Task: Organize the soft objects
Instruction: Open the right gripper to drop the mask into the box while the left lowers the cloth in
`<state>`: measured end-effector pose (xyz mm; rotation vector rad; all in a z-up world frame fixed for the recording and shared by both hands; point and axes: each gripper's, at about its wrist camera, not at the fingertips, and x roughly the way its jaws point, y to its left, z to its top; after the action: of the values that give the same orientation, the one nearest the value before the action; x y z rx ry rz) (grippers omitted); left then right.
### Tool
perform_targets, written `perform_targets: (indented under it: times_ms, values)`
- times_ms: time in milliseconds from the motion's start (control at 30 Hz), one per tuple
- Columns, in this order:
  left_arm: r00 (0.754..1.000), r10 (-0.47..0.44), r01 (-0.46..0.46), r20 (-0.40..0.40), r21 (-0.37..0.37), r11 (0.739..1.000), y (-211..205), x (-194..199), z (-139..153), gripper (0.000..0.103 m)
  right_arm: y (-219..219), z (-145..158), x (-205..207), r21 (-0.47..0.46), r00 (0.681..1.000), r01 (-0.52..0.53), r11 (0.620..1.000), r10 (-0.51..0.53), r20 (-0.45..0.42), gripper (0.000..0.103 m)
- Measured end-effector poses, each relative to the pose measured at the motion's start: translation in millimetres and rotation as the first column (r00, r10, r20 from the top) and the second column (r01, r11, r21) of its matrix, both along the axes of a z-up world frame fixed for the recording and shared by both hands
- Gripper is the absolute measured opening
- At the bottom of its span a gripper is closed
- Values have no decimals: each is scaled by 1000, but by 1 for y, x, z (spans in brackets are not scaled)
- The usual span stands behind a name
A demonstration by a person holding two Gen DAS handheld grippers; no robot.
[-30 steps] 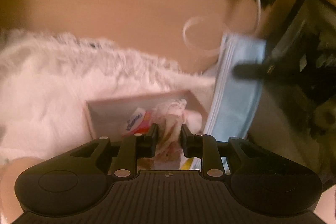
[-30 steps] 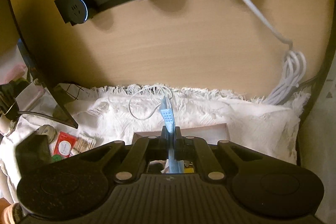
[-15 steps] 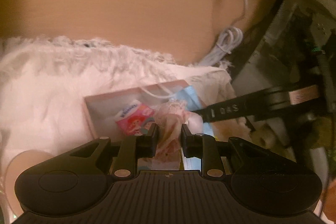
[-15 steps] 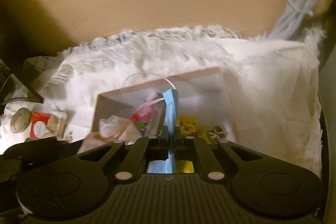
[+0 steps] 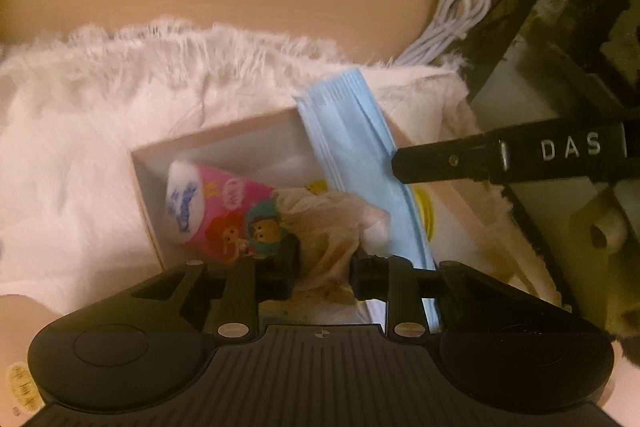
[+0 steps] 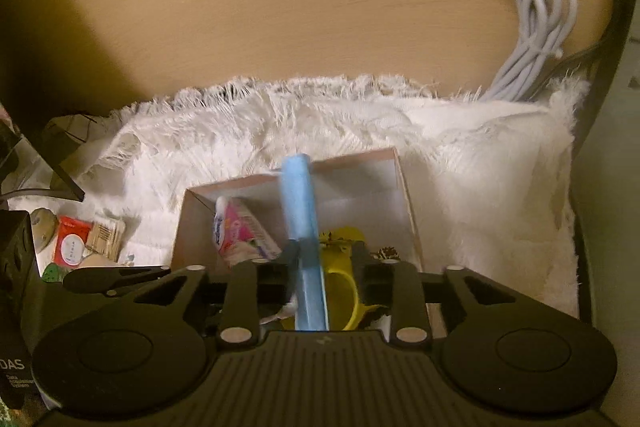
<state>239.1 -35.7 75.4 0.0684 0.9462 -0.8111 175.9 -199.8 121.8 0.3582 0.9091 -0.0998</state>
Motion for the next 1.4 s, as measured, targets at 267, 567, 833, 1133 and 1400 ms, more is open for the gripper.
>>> perform_targets:
  times_ms: [267, 567, 833, 1133, 1400]
  values:
    - [993, -61, 63, 97, -23, 998, 20, -23, 26, 33, 0, 18, -9, -22, 998, 19, 1000, -17, 63, 42]
    - [987, -3, 19, 160, -97, 995, 39, -39, 42, 33, 8, 23, -17, -5, 995, -2, 1000, 2, 101, 44]
    - [959, -125, 96, 256, 123, 988, -13, -49, 13, 36, 14, 27, -21, -13, 994, -61, 998, 62, 85, 57]
    - [941, -140, 109, 309, 116, 987, -16, -53, 15, 36, -4, -21, -10, 14, 997, -44, 999, 45, -66, 60]
    - [958, -3, 8, 287, -15, 1000, 25, -69, 42, 36, -4, -42, -3, -10, 996, -52, 999, 51, -79, 58]
